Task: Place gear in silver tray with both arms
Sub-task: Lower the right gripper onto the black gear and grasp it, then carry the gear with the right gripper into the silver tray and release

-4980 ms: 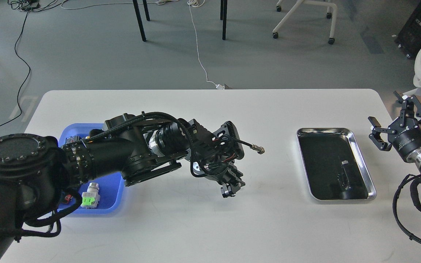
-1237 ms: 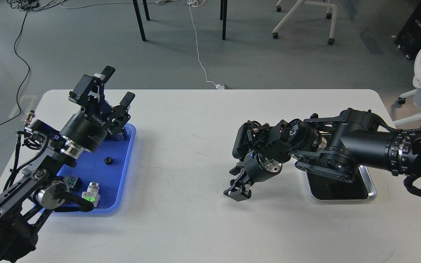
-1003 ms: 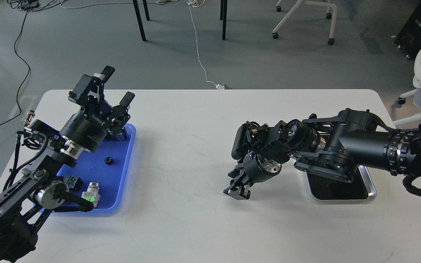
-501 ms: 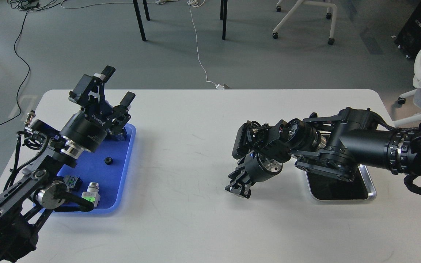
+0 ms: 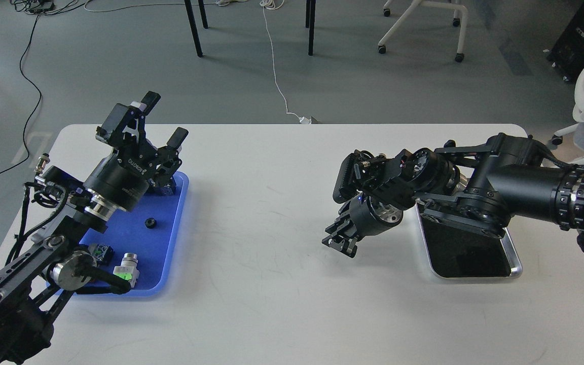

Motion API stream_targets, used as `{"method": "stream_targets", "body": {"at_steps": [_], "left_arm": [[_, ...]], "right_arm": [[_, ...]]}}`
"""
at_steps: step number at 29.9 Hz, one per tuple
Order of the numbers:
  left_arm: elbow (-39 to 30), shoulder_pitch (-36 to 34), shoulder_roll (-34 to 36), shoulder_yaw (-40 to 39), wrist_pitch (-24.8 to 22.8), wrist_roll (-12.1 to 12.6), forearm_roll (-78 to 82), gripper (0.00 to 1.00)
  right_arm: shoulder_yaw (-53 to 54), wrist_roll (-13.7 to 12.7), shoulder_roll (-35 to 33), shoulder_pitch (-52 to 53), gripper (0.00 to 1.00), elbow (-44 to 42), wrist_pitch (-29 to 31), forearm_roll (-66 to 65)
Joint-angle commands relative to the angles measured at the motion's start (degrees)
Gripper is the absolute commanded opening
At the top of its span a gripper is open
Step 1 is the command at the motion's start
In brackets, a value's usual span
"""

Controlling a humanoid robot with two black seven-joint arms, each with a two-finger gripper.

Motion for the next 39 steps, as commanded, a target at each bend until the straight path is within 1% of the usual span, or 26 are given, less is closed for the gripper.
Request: {"method": "stream_targets", "body": {"at_steps": [1, 6, 10, 16, 18, 22, 27, 31, 35, 39], "left_arm": [[0.09, -0.09, -0.08, 0.09, 0.09, 0.00, 0.00, 0.98], [0.00, -0.18, -0.34, 0.09, 0.00, 0.00, 0.00, 0.98], [0.00, -0.26, -1.31, 0.26, 0.00, 0.00, 0.09, 0.98], [0.09, -0.26, -1.49, 0.62, 0.00, 0.00, 0.09, 0.98], [0.00, -0.26, -1.40, 0.62, -0.09, 0.00, 0.09, 0.98], [0.00, -0.35, -1.31, 0.62, -0.09, 0.00, 0.09, 0.98], [0.00, -0.53, -1.23, 0.62, -0.09, 0.00, 0.09, 0.98], [0.00, -0.53, -1.40, 0.62, -0.09, 0.00, 0.09, 0.98], [0.00, -0.53, -1.31, 0.62, 0.00, 0.00, 0.09, 0.98], [0.00, -0.53, -1.23, 0.62, 0.00, 0.00, 0.09, 0.98]], "right_arm": [[0.44, -0.01, -4.72, 1.33, 0.21, 0.87, -0.18, 0.01], [0.44, -0.01, -14.21, 1.95, 0.18, 2.80, -0.44, -0.07], [0.27, -0.01, -21.24, 1.69, 0.18, 2.98, -1.23, -0.16], [-0.09, -0.01, -27.49, -0.68, 0.18, 2.37, -1.76, -0.34], [-0.09, -0.01, -27.85, -1.65, 0.18, 1.84, -1.76, -0.34], [-0.09, -0.01, -26.88, -4.28, 0.18, -1.93, -1.76, -0.34], [-0.09, -0.01, -22.76, -5.61, 0.19, -6.94, -1.85, -0.34], [-0.09, -0.01, -20.38, -5.61, 0.21, -9.58, -2.55, -0.34], [-0.09, -0.01, -18.01, -6.48, 0.22, -11.69, -2.64, -0.34], [-0.26, -0.01, -17.57, -6.57, 0.24, -12.40, -2.64, -0.34]]}}
